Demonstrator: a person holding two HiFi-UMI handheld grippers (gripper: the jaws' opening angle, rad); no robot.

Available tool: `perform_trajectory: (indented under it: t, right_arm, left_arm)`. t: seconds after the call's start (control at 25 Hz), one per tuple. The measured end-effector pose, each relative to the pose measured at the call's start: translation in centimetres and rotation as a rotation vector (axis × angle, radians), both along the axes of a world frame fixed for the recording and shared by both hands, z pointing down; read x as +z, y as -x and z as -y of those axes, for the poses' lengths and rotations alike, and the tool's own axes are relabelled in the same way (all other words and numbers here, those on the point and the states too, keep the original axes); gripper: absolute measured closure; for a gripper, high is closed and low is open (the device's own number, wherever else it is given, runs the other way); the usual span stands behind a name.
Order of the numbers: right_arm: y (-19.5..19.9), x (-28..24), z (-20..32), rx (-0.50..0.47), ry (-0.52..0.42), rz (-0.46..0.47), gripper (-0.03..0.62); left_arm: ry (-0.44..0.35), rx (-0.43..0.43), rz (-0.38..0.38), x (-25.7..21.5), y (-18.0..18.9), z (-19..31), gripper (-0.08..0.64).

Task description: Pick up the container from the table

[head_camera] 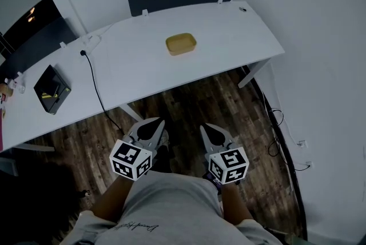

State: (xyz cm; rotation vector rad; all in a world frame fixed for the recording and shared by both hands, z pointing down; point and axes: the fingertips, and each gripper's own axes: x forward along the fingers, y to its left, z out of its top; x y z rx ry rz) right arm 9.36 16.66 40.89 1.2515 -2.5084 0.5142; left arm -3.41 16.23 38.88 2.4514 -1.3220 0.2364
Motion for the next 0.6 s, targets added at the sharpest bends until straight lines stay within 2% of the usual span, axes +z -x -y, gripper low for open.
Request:
perform_trajectory:
  t: [0.6]
  right_arm:
    - [3.8,-0.6,10.0,0.0,0.029,-0.004,0.577]
  left_arm:
    - [0.032,0.011,-0.015,-0.6,3.4,10.3,0.558]
